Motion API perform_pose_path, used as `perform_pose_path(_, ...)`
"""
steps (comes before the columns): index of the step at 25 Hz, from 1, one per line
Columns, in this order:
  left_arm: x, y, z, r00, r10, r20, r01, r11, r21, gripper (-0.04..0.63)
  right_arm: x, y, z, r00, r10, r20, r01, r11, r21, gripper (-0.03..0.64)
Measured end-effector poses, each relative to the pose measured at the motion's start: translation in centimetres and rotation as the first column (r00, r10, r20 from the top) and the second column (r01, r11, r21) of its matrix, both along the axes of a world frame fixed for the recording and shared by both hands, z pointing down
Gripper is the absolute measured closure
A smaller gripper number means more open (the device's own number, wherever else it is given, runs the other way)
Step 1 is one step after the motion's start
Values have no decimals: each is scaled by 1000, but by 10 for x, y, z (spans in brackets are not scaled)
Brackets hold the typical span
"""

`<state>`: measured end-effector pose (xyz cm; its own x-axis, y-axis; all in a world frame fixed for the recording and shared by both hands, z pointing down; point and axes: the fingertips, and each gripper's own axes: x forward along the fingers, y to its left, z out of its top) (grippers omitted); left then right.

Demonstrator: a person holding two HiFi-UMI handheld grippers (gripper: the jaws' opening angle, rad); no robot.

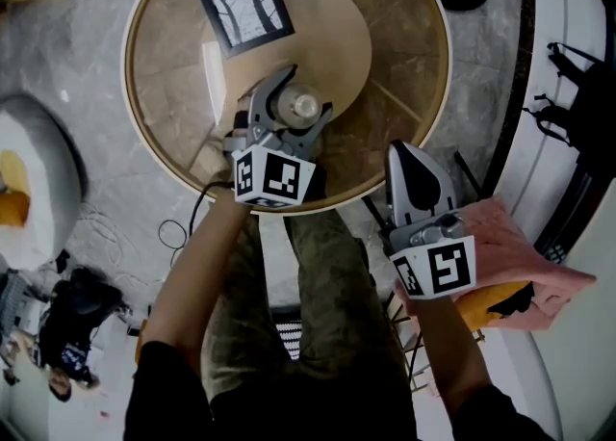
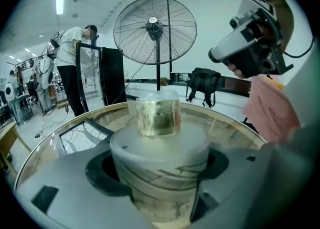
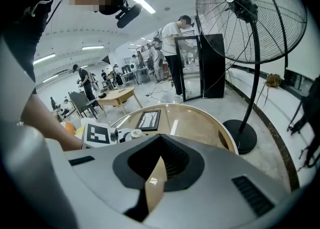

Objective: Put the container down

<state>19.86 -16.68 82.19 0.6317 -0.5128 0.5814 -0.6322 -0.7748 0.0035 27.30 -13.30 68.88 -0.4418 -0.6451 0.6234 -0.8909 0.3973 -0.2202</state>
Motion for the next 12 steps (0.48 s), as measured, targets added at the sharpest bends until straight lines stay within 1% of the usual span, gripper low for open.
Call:
perform_pose_path(9,-7,7,4,1000,24,6,-24,1000,6,242,-8,8,2,1000,-13,2,13,1000,-9,595)
perform_pose_path(12,-12,7,7,999,16,28,-16,1000,3,242,-10,8,2,1000,-13,4,13,1000,-6,595)
